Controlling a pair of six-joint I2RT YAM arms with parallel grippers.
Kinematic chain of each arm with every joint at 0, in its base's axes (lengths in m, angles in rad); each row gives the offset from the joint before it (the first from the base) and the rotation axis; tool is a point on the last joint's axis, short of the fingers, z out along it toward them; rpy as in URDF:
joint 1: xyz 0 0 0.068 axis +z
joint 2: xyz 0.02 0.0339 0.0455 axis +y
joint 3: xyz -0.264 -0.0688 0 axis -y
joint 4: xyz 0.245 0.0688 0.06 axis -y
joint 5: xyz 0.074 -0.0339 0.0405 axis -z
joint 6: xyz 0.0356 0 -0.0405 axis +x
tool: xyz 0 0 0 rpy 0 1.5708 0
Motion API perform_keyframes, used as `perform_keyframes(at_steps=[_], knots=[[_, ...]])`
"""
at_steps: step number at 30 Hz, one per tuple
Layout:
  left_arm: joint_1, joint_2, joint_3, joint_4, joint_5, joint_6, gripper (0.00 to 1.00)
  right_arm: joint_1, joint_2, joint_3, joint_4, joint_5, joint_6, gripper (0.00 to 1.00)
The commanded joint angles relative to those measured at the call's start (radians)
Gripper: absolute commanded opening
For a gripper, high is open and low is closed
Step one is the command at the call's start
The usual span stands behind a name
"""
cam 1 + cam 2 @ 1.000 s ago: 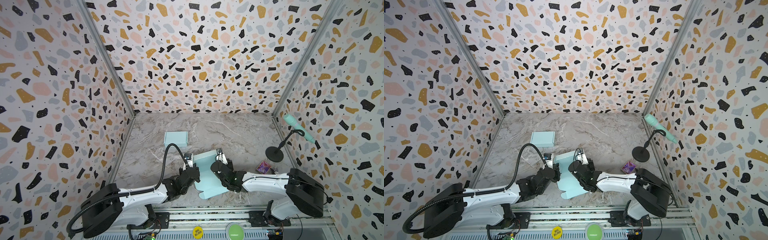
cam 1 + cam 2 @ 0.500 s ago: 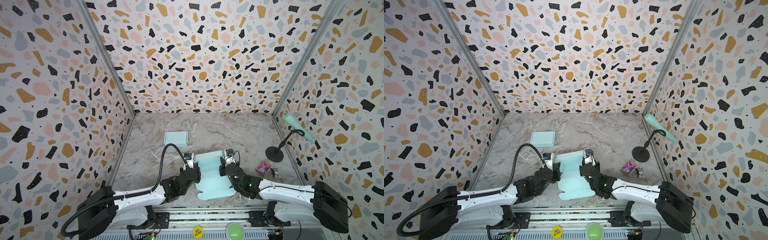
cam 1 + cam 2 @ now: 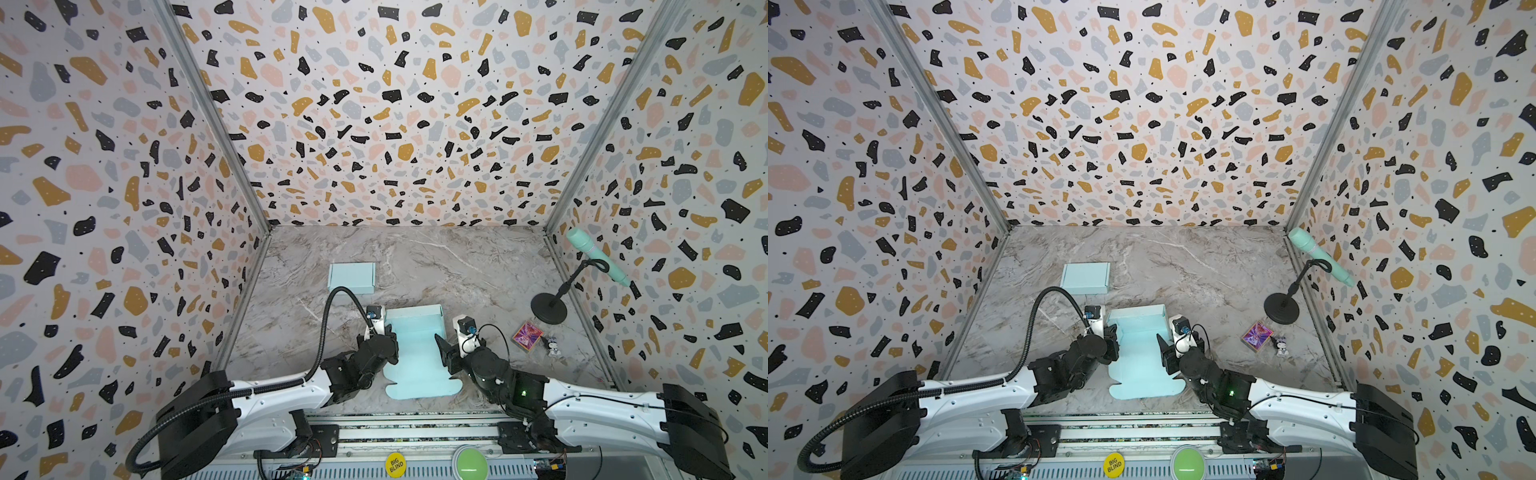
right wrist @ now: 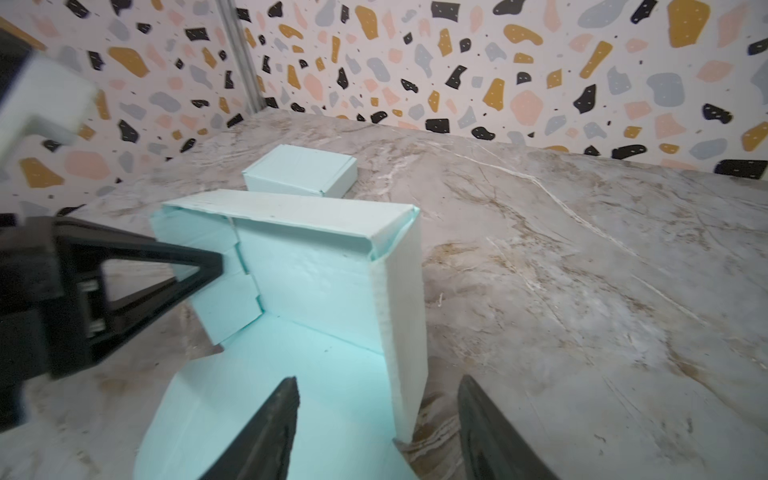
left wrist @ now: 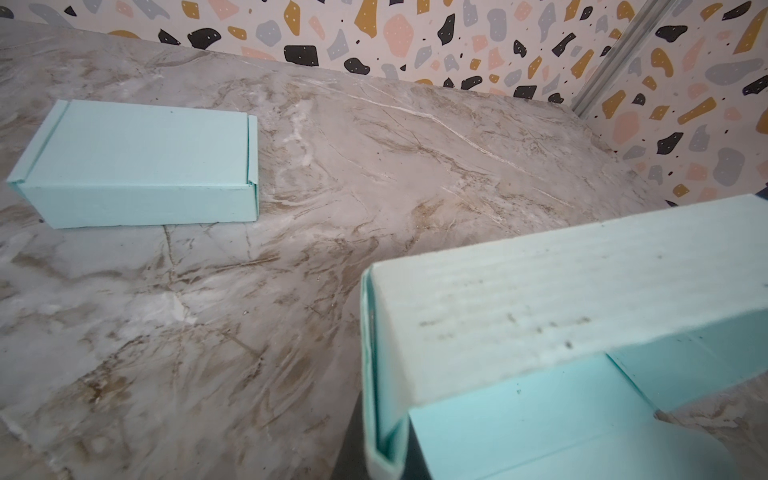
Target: Fold the paper box
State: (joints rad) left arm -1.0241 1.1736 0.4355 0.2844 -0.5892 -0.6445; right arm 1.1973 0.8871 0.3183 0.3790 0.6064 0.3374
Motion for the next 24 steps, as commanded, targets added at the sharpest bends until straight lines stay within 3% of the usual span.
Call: perform_keyframes(at_steps=[1, 4, 7, 11, 14, 19, 24], knots=[[0.011, 0.004, -0.037, 0.081, -0.03, 0.072, 0.0, 0.025, -0.124, -0.017, 0.054, -0.092, -0.077, 0.64], [0.012, 0.003, -0.083, 0.159, 0.007, 0.184, 0.0, 0.016, -0.249, -0.018, 0.04, -0.151, -0.094, 0.71], [0.012, 0.001, -0.125, 0.237, 0.079, 0.282, 0.0, -0.111, -0.257, 0.08, -0.104, -0.252, -0.031, 0.76], [0.012, 0.03, -0.137, 0.305, 0.173, 0.378, 0.0, -0.402, -0.103, 0.188, -0.157, -0.666, 0.062, 0.77], [0.011, 0.093, -0.132, 0.354, 0.199, 0.426, 0.0, -0.51, 0.038, 0.197, -0.071, -0.877, 0.105, 0.76], [0.012, 0.189, -0.116, 0.432, 0.224, 0.46, 0.0, -0.518, 0.223, 0.238, -0.035, -0.98, 0.091, 0.75], [0.012, 0.234, -0.13, 0.514, 0.217, 0.478, 0.0, -0.518, 0.309, 0.222, -0.012, -1.024, 0.085, 0.75]])
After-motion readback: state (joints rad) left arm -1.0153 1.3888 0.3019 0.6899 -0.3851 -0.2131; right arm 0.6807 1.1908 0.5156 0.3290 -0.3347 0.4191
